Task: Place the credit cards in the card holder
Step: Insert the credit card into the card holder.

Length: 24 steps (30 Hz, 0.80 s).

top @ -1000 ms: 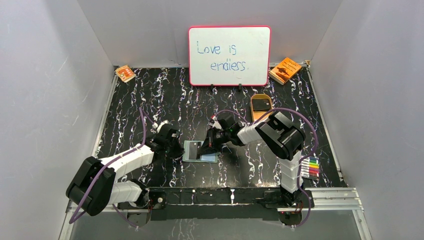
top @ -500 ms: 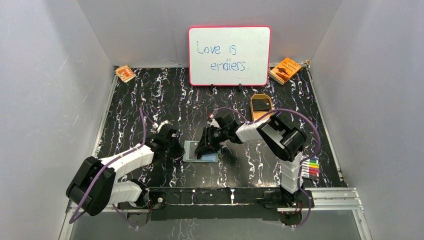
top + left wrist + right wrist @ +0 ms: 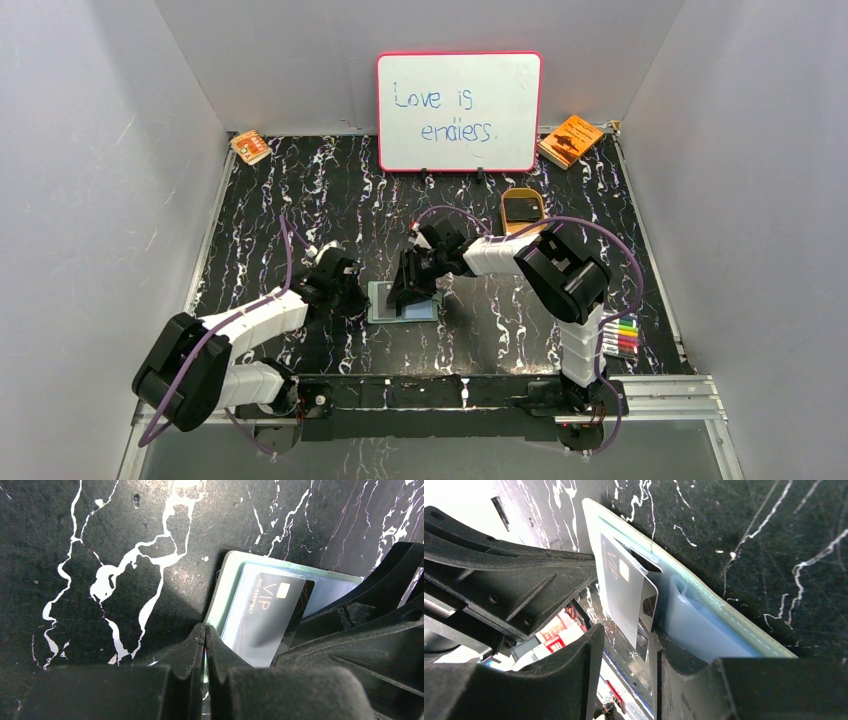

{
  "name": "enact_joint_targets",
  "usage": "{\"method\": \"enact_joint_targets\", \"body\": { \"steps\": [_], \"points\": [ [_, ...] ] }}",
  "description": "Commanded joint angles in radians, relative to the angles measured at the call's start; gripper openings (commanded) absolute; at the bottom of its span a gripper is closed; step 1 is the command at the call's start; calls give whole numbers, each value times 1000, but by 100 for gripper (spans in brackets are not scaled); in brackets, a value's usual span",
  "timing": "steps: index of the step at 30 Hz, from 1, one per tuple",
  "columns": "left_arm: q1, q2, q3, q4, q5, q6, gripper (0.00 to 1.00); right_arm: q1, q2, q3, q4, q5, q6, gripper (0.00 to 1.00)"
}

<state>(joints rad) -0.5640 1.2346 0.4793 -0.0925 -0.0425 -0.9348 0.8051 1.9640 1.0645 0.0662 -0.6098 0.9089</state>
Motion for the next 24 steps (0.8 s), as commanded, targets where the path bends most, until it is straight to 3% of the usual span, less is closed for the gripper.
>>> {"method": "enact_joint_targets", "body": {
  "steps": [1, 24],
  "points": [
    [0, 15, -19, -37, 30, 19, 0, 24, 9, 72, -86, 51, -62, 46],
    [0, 26, -25, 25, 117, 12, 0, 83, 78, 209, -216, 93, -64, 47]
  ]
}}
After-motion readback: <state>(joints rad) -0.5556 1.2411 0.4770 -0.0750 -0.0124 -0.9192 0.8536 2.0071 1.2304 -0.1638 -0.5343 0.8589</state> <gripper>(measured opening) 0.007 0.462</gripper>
